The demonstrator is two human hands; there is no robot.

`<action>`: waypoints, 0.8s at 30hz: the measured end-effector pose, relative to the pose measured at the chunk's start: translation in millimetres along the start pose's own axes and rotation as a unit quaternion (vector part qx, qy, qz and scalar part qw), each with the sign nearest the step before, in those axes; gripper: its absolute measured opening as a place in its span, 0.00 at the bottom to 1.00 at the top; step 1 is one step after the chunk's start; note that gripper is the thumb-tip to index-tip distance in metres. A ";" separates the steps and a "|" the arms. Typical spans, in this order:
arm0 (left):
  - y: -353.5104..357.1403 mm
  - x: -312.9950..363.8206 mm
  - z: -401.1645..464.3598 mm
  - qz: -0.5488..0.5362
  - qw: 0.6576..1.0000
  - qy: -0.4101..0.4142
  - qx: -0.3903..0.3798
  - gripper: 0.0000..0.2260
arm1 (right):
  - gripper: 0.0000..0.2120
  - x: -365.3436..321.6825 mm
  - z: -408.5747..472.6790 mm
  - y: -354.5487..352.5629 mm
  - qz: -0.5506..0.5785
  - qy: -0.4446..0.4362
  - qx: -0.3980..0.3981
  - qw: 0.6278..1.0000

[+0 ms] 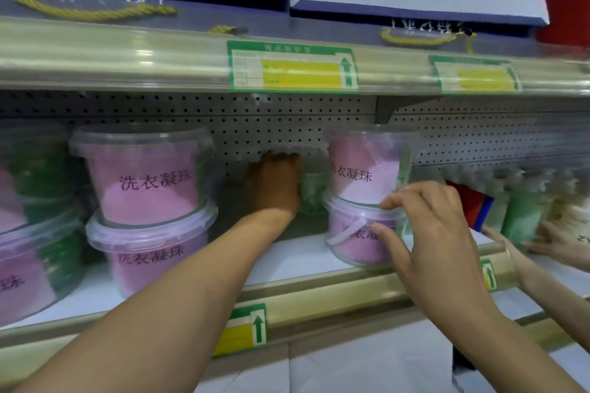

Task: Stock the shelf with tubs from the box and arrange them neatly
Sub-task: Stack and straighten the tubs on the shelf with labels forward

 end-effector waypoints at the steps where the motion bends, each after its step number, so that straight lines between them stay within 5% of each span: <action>1: -2.2 -3.2 -2.5 0.025 1.000 -0.010 0.006 0.14 | 0.14 -0.2 -0.4 0.1 0.000 0.001 0.002 1.000; 11: -19.1 -15.9 -22.3 0.053 0.998 -0.028 -0.031 0.26 | 0.13 -0.6 -1.3 1.9 0.012 0.024 0.002 1.000; 17: -27.7 7.1 -12.6 0.082 0.993 0.071 -0.045 0.16 | 0.13 -1.6 -1.7 2.0 0.015 0.028 0.004 0.999; 24: -31.0 -16.7 -29.2 0.080 0.996 -0.034 -0.023 0.23 | 0.12 -3.3 -0.6 1.6 0.014 0.033 0.000 0.999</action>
Point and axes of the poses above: each hand's wrist, its own z-axis towards the middle knuckle, its own y-axis out of the palm, x = y × z, the point moved 1 cm from there along z, towards the middle knuckle, and after that the axes turned 12 degrees about z, right-handed, at the moved point
